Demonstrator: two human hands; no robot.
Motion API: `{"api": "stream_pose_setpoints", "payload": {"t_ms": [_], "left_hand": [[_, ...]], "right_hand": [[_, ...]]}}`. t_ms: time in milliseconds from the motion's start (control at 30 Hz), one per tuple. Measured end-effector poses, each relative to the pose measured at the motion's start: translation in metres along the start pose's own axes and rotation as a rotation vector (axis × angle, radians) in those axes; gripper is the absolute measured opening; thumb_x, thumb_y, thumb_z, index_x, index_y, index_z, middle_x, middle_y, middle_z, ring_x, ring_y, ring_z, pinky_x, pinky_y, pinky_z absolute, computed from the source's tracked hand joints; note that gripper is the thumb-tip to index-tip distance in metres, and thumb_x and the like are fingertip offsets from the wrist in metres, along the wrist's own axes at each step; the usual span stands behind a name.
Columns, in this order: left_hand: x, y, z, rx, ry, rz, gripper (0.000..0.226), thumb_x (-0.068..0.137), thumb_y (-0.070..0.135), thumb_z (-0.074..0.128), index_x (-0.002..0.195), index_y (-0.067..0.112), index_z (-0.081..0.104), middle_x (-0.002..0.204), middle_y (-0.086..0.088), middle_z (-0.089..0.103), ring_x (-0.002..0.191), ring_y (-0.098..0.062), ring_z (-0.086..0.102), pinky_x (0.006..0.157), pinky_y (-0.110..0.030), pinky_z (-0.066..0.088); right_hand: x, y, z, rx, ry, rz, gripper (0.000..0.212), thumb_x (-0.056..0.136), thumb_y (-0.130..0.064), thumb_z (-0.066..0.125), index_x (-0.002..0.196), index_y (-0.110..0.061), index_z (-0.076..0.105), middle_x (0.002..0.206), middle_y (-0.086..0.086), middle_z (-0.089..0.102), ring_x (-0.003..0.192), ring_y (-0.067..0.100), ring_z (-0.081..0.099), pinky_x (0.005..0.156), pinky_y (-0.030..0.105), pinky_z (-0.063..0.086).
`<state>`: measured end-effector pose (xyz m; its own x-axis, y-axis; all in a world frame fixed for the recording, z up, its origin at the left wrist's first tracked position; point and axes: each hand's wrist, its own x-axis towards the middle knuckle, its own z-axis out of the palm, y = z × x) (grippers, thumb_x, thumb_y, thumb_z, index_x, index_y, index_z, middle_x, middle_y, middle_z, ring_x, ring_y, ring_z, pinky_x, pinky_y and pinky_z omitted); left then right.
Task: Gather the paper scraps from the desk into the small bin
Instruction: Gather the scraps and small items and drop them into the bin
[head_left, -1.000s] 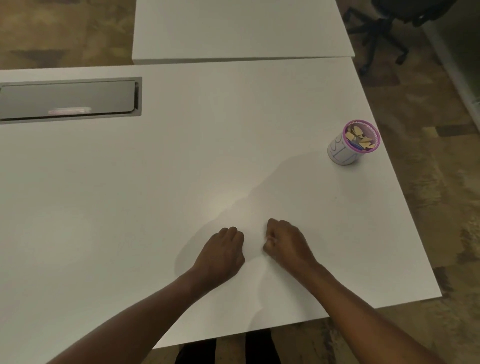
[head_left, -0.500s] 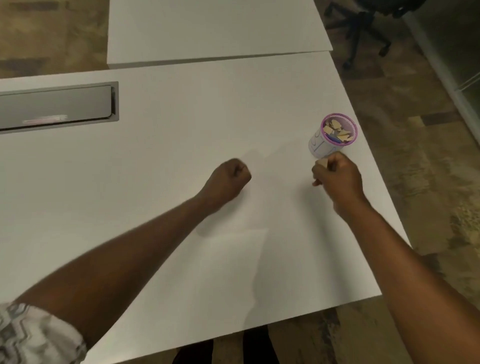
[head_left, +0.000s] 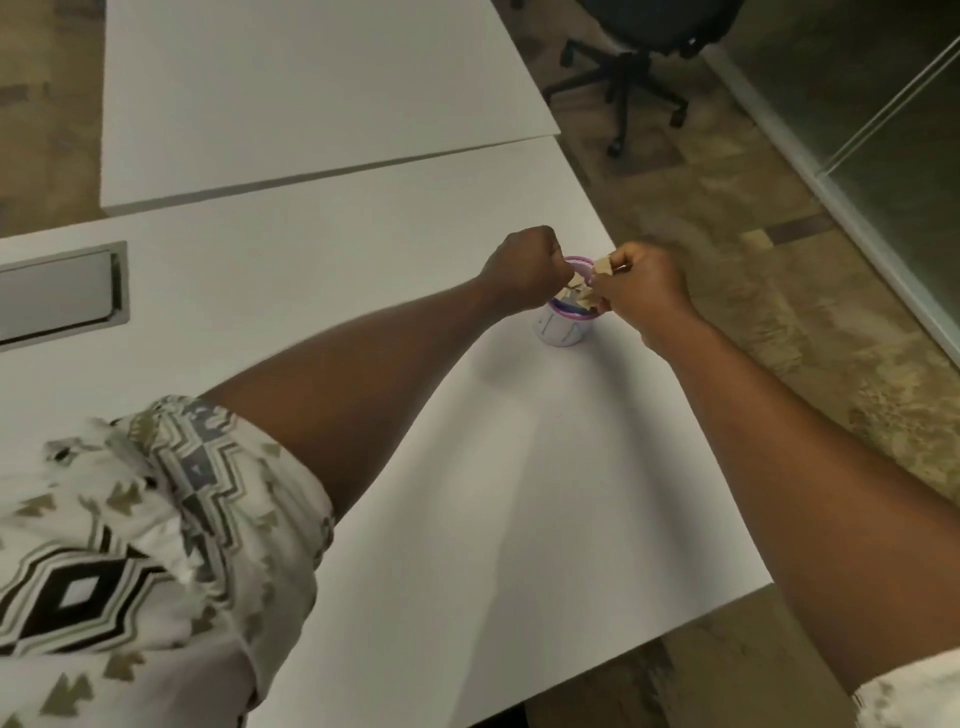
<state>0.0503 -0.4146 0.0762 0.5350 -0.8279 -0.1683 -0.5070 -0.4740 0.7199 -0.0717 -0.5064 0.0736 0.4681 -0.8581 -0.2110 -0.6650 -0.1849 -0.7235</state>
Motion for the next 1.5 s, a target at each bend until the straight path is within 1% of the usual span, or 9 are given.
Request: {"api": "stream_pose_setpoints", "payload": {"t_ms": [167, 267, 667, 833, 1000, 1100, 1167, 1333, 1500], "left_hand": [[0.018, -0.001, 0.014, 0.167, -0.004, 0.037, 0.012, 0.095, 0.021, 0.051, 0.094, 0.01, 0.058, 0.093, -0.007, 0.064, 0.083, -0.021, 0.056, 0.064, -0.032, 0.041], [0.02, -0.004, 0.021, 0.201, 0.018, 0.03, 0.023, 0.097, 0.022, 0.049, 0.104, 0.009, 0.066, 0.104, -0.01, 0.07, 0.093, -0.027, 0.062, 0.075, -0.037, 0.051], [-0.011, -0.02, 0.011, 0.11, 0.184, 0.079, 0.022, 0.096, 0.033, 0.057, 0.101, 0.014, 0.069, 0.094, -0.002, 0.066, 0.085, -0.021, 0.061, 0.067, -0.028, 0.04], [-0.073, -0.067, -0.004, 0.132, 0.225, 0.149, 0.022, 0.096, 0.033, 0.058, 0.108, 0.016, 0.066, 0.102, -0.005, 0.063, 0.095, -0.025, 0.061, 0.079, -0.037, 0.05], [-0.15, -0.151, -0.013, 0.277, 0.225, 0.078, 0.039, 0.1, 0.033, 0.056, 0.132, 0.013, 0.061, 0.134, -0.01, 0.061, 0.12, -0.031, 0.058, 0.099, -0.041, 0.046], [-0.197, -0.205, -0.012, 0.389, 0.222, -0.009, 0.051, 0.102, 0.036, 0.05, 0.146, 0.011, 0.05, 0.156, -0.015, 0.043, 0.144, -0.034, 0.041, 0.113, -0.046, 0.037], [-0.225, -0.231, -0.008, 0.441, 0.195, -0.062, 0.061, 0.102, 0.044, 0.039, 0.154, 0.012, 0.039, 0.165, -0.013, 0.028, 0.152, -0.032, 0.026, 0.121, -0.049, 0.027], [-0.283, -0.268, 0.011, 0.524, 0.116, -0.093, 0.075, 0.101, 0.057, 0.03, 0.162, 0.017, 0.011, 0.17, -0.009, 0.001, 0.158, -0.028, -0.001, 0.126, -0.051, 0.011], [-0.294, -0.275, 0.022, 0.554, 0.11, -0.078, 0.077, 0.101, 0.06, 0.027, 0.162, 0.019, 0.003, 0.17, -0.008, -0.006, 0.157, -0.029, -0.005, 0.126, -0.054, 0.01]], "right_hand": [[0.009, -0.006, 0.0, -0.215, -0.048, -0.04, 0.005, 0.085, -0.006, 0.071, 0.088, -0.009, 0.071, 0.095, 0.015, 0.073, 0.09, 0.032, 0.071, 0.081, 0.042, 0.062], [0.009, -0.008, 0.0, -0.358, -0.037, -0.079, 0.015, 0.091, -0.009, 0.065, 0.101, -0.009, 0.075, 0.102, 0.012, 0.073, 0.092, 0.027, 0.069, 0.081, 0.033, 0.059], [-0.007, -0.005, 0.001, -0.385, 0.126, -0.201, 0.027, 0.096, -0.019, 0.054, 0.116, -0.014, 0.071, 0.113, 0.008, 0.072, 0.089, 0.02, 0.064, 0.063, 0.014, 0.043], [-0.046, 0.0, 0.012, -0.317, 0.189, -0.375, 0.029, 0.09, -0.019, 0.057, 0.114, -0.014, 0.073, 0.113, 0.009, 0.071, 0.099, 0.027, 0.066, 0.081, 0.023, 0.045], [-0.119, 0.018, 0.053, -0.098, 0.102, -0.363, 0.022, 0.09, -0.018, 0.065, 0.11, -0.015, 0.072, 0.108, 0.001, 0.071, 0.09, 0.018, 0.068, 0.077, 0.02, 0.051], [-0.165, 0.035, 0.083, -0.053, 0.025, -0.341, 0.026, 0.09, -0.014, 0.066, 0.116, -0.013, 0.07, 0.116, 0.002, 0.069, 0.101, 0.021, 0.068, 0.088, 0.038, 0.056], [-0.193, 0.048, 0.103, -0.092, -0.017, -0.354, 0.03, 0.089, -0.013, 0.067, 0.12, -0.01, 0.068, 0.12, 0.004, 0.068, 0.108, 0.024, 0.066, 0.095, 0.039, 0.053], [-0.246, 0.074, 0.14, -0.216, -0.152, -0.313, 0.047, 0.091, -0.019, 0.067, 0.135, -0.008, 0.058, 0.145, 0.009, 0.054, 0.137, 0.024, 0.047, 0.111, 0.037, 0.042], [-0.269, 0.079, 0.17, -0.245, -0.161, -0.34, 0.054, 0.091, -0.018, 0.068, 0.141, -0.005, 0.053, 0.155, 0.014, 0.041, 0.147, 0.03, 0.032, 0.117, 0.047, 0.034]]}}
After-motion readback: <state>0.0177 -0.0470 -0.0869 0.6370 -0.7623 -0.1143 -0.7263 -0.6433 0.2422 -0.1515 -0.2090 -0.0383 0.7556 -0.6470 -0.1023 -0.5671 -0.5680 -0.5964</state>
